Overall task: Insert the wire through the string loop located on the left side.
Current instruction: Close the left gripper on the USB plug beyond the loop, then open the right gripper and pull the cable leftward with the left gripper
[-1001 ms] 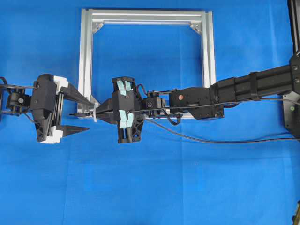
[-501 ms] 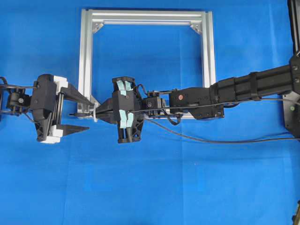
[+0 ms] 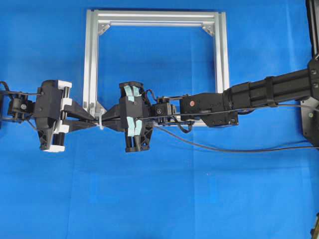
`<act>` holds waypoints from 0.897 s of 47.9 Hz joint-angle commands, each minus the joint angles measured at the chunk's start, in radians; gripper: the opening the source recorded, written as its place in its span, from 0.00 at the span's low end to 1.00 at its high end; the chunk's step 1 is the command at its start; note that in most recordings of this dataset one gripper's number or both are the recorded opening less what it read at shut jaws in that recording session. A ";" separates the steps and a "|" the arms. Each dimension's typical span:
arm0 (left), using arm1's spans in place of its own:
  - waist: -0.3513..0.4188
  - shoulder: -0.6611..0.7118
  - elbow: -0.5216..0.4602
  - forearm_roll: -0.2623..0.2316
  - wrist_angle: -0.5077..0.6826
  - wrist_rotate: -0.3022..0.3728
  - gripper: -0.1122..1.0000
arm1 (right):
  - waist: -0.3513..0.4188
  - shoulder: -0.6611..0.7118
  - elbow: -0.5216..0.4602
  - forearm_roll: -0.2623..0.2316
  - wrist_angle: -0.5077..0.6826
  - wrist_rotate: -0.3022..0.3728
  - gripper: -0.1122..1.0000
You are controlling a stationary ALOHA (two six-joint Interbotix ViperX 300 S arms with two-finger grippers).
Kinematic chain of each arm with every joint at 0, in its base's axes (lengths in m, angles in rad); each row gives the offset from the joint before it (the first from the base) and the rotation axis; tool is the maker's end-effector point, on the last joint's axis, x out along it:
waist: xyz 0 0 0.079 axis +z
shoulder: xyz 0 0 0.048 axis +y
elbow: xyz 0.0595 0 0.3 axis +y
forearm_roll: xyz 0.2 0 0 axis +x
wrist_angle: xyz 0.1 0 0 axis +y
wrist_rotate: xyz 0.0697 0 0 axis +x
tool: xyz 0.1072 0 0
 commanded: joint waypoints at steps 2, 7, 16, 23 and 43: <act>0.002 -0.006 -0.012 0.003 0.000 0.002 0.16 | 0.002 -0.023 -0.020 -0.005 -0.005 -0.003 0.10; 0.003 -0.006 -0.012 0.003 0.002 0.002 0.16 | 0.000 -0.023 -0.021 -0.017 -0.005 -0.002 0.10; 0.003 -0.006 -0.012 0.003 0.002 0.002 0.16 | 0.000 -0.023 -0.023 -0.017 -0.005 0.005 0.11; 0.002 -0.009 -0.012 0.003 0.000 0.002 0.16 | 0.002 -0.028 -0.018 -0.011 -0.005 0.012 0.28; 0.002 -0.064 0.006 0.003 0.054 -0.006 0.16 | 0.000 -0.095 0.063 0.003 -0.005 0.012 0.89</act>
